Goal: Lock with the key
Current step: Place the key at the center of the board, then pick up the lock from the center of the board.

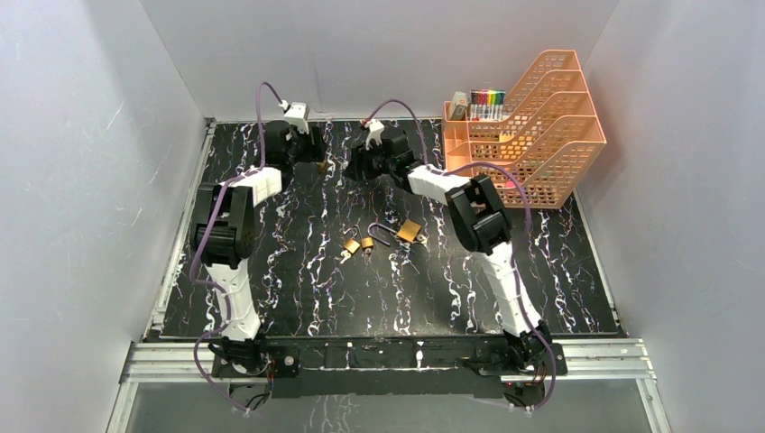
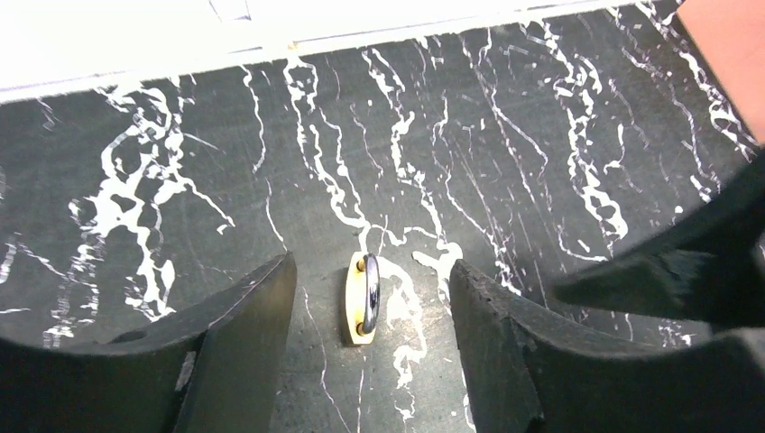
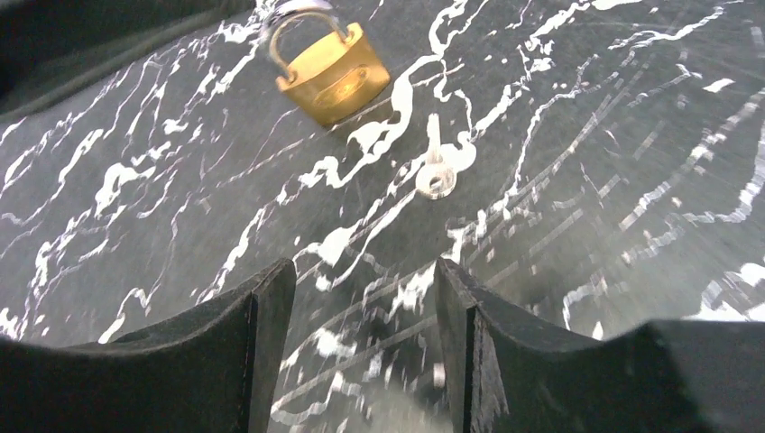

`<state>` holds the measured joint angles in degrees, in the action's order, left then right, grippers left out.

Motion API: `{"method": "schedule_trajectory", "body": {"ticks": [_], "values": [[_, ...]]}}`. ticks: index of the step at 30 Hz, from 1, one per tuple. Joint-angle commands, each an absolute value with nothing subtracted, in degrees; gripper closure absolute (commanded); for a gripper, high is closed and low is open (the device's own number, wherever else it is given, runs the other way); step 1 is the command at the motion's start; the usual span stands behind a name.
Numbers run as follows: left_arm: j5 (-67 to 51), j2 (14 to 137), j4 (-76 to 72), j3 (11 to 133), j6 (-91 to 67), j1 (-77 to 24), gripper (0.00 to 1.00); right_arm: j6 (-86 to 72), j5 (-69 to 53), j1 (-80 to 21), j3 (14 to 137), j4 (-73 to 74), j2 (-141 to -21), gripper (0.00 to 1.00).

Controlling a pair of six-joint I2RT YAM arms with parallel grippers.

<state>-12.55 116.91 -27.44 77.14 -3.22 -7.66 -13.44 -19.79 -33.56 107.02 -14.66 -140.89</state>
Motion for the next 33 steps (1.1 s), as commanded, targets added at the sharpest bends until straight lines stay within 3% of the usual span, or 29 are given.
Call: {"method": "schedule_trajectory", "body": {"ticks": [1, 8, 11, 15, 17, 22, 28, 33], "values": [[-9.1, 108.3, -26.0, 80.5, -1.3, -7.5, 0.3, -6.9, -18.3, -33.4, 95.0, -21.0, -124.0, 0.33], [-8.4, 98.3, -27.5, 73.8, -8.8, -7.3, 0.17, -6.9, -13.8, -33.5, 68.2, -24.1, -101.7, 0.28], [-10.6, 92.1, -30.9, 66.0, -13.3, -7.0, 0.02, -4.7, -13.7, -34.0, 60.7, -22.7, -93.4, 0.25], [-13.0, 85.1, -32.3, 60.0, -17.1, -6.6, 0.02, -1.3, -11.5, -35.8, 56.3, -15.1, -86.2, 0.21], [-13.1, 82.3, -32.1, 58.2, -18.6, -6.6, 0.02, -0.4, -8.4, -37.8, 55.4, -11.7, -83.9, 0.03], [-13.1, 75.2, -29.1, 54.6, -20.2, -6.6, 0.02, 1.7, 2.8, -46.6, 53.9, -8.6, -81.1, 0.01], [-13.2, 71.1, -23.9, 54.2, -17.2, -6.6, 0.02, -1.3, 6.5, -51.1, 55.2, -7.4, -86.5, 0.03], [-29.9, 72.2, -22.7, 53.8, -13.2, -6.6, 0.02, -10.2, 16.1, -54.5, 62.6, 0.3, -94.7, 0.1]]}}
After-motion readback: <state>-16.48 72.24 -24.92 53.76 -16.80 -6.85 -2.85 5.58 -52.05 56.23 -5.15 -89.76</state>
